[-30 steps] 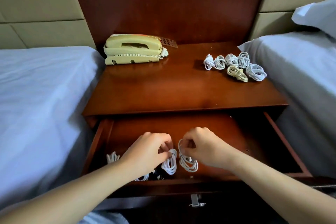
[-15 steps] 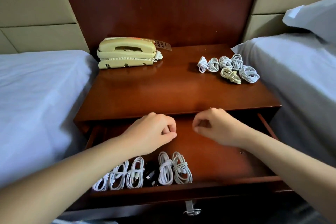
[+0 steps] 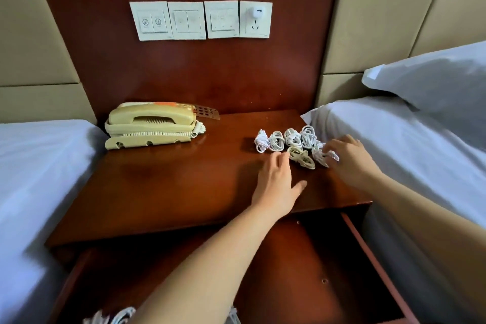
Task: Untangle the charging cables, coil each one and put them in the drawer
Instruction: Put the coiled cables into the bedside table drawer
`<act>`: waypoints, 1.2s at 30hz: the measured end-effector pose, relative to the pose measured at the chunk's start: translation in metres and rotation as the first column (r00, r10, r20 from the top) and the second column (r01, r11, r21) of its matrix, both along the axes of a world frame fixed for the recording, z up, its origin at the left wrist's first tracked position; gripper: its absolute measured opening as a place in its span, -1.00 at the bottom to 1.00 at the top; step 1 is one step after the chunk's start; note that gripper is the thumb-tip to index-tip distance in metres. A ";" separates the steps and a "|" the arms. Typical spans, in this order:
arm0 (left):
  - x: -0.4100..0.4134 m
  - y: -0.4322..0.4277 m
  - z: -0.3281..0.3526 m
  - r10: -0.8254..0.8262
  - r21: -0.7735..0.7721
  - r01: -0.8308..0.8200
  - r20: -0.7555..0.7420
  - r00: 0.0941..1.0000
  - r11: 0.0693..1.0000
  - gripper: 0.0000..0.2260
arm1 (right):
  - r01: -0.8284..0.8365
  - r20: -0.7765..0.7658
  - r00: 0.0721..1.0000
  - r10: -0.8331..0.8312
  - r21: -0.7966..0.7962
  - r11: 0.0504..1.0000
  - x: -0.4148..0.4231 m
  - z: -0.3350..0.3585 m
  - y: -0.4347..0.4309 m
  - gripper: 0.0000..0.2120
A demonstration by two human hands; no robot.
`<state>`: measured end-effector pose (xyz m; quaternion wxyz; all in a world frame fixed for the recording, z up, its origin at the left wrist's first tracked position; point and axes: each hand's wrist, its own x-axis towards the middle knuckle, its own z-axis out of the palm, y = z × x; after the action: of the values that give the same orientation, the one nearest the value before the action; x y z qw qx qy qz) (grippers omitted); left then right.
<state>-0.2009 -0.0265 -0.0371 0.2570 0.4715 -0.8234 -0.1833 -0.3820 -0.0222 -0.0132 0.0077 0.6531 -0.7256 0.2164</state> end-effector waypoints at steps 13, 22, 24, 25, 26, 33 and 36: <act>-0.040 -0.037 -0.008 0.070 -0.055 -0.067 0.036 0.997 0.996 -0.48 | 0.027 0.093 0.995 -0.030 0.032 0.999 -0.008 -0.002 -0.016 -0.85; -0.021 -0.021 -0.004 -0.059 0.043 0.066 -0.131 0.990 0.997 -0.44 | -0.015 0.122 0.992 0.014 0.014 1.000 -0.001 -0.004 0.013 -0.91; -0.006 -0.010 -0.003 -0.098 0.032 0.104 -0.142 0.985 0.994 -0.43 | -0.051 0.148 0.988 0.049 0.013 0.999 0.006 -0.003 0.027 -0.94; 0.002 -0.003 -0.003 -0.120 0.021 0.125 -0.150 0.981 0.992 -0.43 | -0.068 0.162 0.985 0.065 0.013 0.998 0.011 -0.004 0.035 -0.95; 0.010 0.005 -0.004 -0.138 0.008 0.141 -0.160 0.977 0.990 -0.44 | -0.089 0.167 0.982 0.086 0.009 0.996 0.016 -0.003 0.043 -0.96; 0.067 0.057 -0.006 -0.175 0.069 0.198 -0.255 0.951 0.978 -0.45 | -0.239 0.147 0.961 0.233 0.018 0.971 0.058 -0.005 0.099 -0.93; 0.089 0.075 -0.010 -0.169 0.158 0.214 -0.257 0.952 0.964 -0.39 | -0.274 0.163 0.951 0.265 0.039 0.961 0.078 -0.006 0.118 -0.94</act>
<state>-0.1115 0.0490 -0.0473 0.2917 0.3852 -0.8074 -0.3386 -0.3042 0.0954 -0.0196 -0.0987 0.7270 -0.6344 0.2435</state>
